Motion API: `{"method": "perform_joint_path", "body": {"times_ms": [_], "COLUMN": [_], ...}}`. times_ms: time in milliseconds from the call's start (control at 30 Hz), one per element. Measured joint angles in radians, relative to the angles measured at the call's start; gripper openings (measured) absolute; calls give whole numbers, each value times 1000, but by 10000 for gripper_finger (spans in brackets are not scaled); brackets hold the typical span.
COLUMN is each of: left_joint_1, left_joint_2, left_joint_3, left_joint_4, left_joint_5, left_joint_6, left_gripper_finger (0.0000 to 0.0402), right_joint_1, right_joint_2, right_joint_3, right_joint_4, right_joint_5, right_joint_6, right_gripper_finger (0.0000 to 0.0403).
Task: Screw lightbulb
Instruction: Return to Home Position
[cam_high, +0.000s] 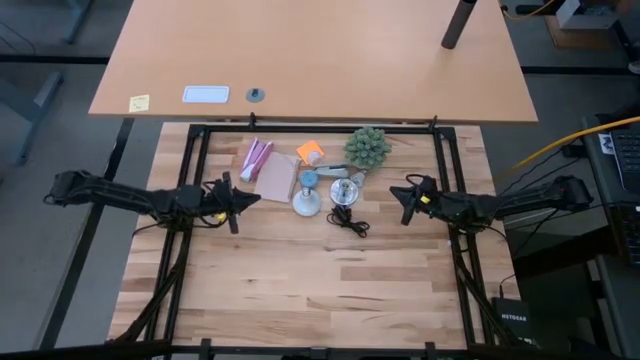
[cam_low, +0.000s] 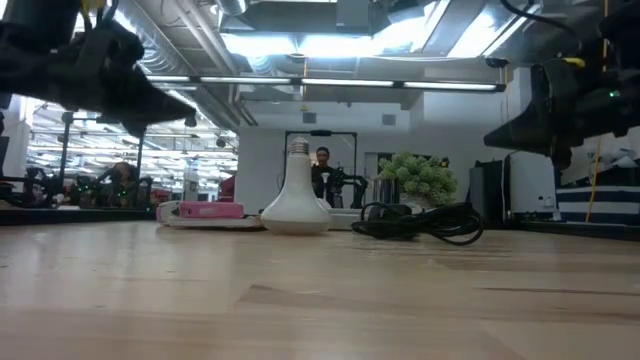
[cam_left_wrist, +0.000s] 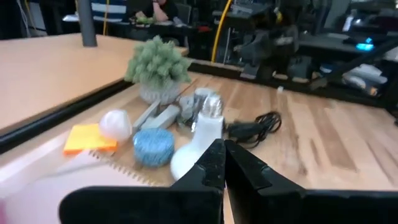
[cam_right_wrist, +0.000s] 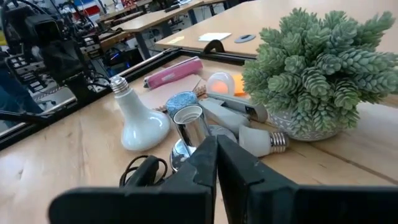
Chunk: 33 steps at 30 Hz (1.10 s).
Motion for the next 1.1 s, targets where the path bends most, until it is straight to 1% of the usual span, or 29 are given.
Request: {"method": "perform_joint_path", "body": {"times_ms": [67,133,300,500,767,900,1000,1100], "left_joint_1": [11,20,24,24,24,24,24,24], "left_joint_2": [-3,-2,-2,-2,1,-55,-119,-185], "left_joint_3": [-21,-36,-36,-36,-36,-36,-36,-36], "left_joint_4": [-2,-17,-166,-352,-358,-358,-358,-357], "left_joint_5": [1,1,1,2,4,4,4,4], "left_joint_6": [0,-19,-88,-83,-83,-83,-83,-83], "left_gripper_finger": [0,0,0,0,0,0,0,0], "right_joint_1": [0,0,0,0,0,0,0,0], "right_joint_2": [0,0,0,0,-14,-81,-178,-275], "right_joint_3": [0,0,0,0,-1,-1,-1,-1], "right_joint_4": [-5,-11,-17,-29,-37,-89,-152,-157], "right_joint_5": [-2,-27,-93,-122,-123,-123,-123,-123], "right_joint_6": [0,0,0,-1,-1,-1,-1,-2], "right_gripper_finger": [16,16,16,16,16,16,16,16]}}
